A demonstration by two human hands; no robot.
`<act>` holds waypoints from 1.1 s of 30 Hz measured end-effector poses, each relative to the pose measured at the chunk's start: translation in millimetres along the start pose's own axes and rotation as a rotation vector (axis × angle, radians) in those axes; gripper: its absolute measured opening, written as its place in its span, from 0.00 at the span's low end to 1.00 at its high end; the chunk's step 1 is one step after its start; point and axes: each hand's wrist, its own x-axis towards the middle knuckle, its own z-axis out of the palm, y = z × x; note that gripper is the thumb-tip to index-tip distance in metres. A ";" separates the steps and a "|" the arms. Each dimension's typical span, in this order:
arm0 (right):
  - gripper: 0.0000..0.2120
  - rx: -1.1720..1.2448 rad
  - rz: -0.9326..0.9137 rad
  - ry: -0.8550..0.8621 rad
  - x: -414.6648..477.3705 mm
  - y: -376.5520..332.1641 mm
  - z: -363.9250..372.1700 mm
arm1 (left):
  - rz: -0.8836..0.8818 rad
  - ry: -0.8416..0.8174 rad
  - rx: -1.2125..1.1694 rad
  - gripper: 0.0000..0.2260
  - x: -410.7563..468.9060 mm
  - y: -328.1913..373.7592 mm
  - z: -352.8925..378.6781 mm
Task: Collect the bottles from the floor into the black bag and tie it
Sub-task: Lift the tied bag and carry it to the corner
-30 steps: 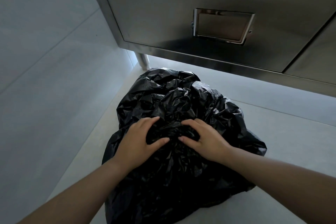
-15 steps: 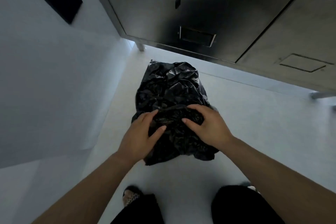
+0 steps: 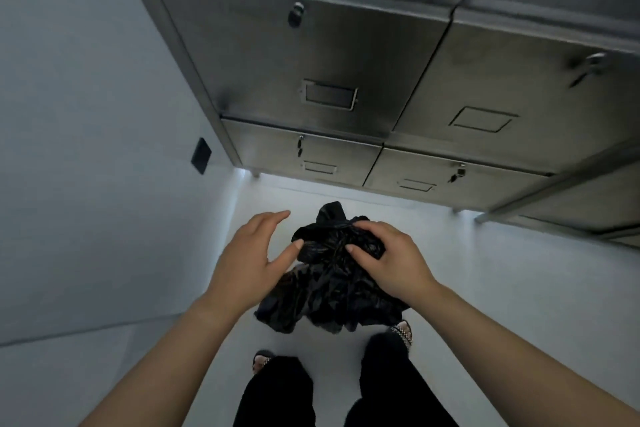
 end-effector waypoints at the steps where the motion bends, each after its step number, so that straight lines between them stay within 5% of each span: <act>1: 0.17 0.005 0.033 0.045 -10.5 -10.2 -9.8 | 0.022 0.009 0.004 0.31 -3.6 9.0 -12.6; 9: 0.15 0.084 0.197 0.428 -96.6 -51.2 -53.8 | 0.289 -0.084 0.078 0.25 -3.2 72.4 -45.3; 18: 0.14 0.153 0.310 0.628 -155.3 -38.1 -114.8 | 0.407 -0.212 0.205 0.27 -4.9 141.3 -31.5; 33: 0.14 0.150 0.349 0.959 -250.9 66.3 -307.4 | 0.586 -0.339 0.181 0.28 4.6 351.2 128.8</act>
